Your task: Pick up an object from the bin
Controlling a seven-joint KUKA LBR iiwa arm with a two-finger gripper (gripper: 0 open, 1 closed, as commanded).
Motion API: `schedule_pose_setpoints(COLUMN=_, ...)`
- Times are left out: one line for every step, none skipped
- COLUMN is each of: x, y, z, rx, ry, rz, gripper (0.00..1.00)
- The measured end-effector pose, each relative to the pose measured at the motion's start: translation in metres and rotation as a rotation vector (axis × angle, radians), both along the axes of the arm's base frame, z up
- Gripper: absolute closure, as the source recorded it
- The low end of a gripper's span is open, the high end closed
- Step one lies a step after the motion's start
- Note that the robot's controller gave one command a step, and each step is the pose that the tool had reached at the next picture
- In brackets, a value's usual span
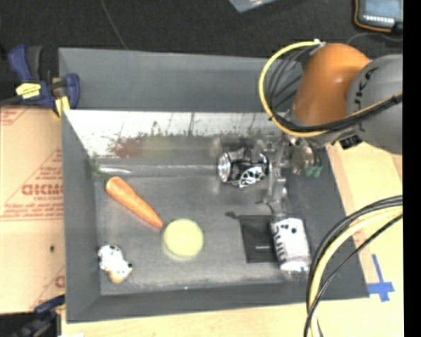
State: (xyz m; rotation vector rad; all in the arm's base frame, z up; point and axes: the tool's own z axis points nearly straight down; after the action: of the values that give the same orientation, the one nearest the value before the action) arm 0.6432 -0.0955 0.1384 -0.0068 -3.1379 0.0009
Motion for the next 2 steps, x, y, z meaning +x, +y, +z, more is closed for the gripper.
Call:
schedule_pose_setpoints(x=0.002, y=0.000, z=0.005, rx=-0.001, ry=-0.008, rz=0.001, gripper=0.00)
schedule_pose_setpoints(x=0.000, y=-0.002, z=-0.011, rx=0.000, ry=-0.015, rz=-0.074, gripper=0.00)
